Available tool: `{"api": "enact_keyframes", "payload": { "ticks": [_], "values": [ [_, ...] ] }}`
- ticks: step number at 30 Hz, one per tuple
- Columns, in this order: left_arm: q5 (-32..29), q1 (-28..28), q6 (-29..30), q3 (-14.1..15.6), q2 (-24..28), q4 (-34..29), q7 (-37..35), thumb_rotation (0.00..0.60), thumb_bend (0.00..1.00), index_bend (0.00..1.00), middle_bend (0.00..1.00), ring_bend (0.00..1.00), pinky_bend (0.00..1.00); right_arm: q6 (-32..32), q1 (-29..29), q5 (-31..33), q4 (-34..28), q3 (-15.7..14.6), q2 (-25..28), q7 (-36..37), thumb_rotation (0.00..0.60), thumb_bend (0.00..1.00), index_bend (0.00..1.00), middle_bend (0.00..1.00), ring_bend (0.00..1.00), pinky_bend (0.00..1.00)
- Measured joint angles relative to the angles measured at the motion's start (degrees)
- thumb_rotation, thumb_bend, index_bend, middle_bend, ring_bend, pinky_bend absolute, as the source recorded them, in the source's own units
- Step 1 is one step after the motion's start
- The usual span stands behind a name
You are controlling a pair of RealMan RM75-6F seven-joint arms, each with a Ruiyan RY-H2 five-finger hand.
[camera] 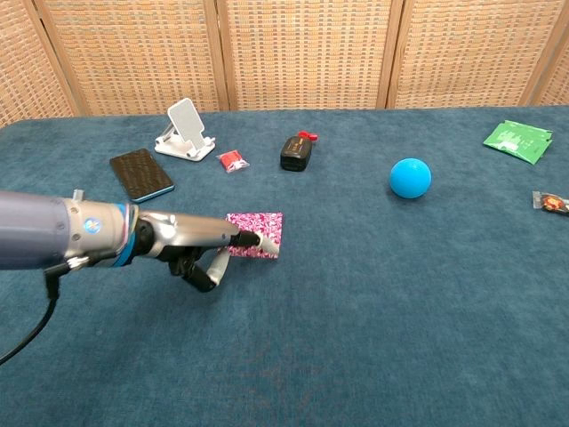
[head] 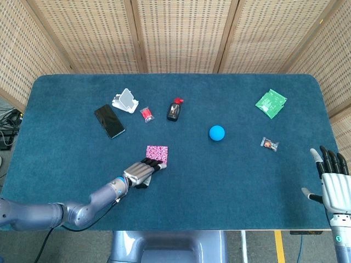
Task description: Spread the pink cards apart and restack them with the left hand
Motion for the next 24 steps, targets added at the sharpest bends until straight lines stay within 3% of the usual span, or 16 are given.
{"api": "enact_keyframes", "payload": {
  "ticks": [15,21,24],
  "values": [
    [15.71,5.29,-1.29,4.46,6.46,-7.26,-7.53,0.6,1.0,0.0,0.0,0.0,0.0,0.13,0.11,-0.57,-0.39,-0.43,-0.41,-1.41,0.6,0.0,0.0,0.0,0.0,0.0],
    [21.71,7.42,3.2,2.73,6.82,-7.88,-12.12,0.6,1.0,0.0,0.0,0.0,0.0,0.41,0.03,-0.74,-0.8,-0.49,-0.35,-1.58,0.6,0.0,0.0,0.0,0.0,0.0],
    [23.86,7.7,4.98,0.25,6.38,-6.82,-15.14,0.6,1.0,0.0,0.0,0.0,0.0,0.52,0.04,-0.84,-0.94,-0.5,-0.39,-1.97,0.6,0.0,0.0,0.0,0.0,0.0]
  ]
}}
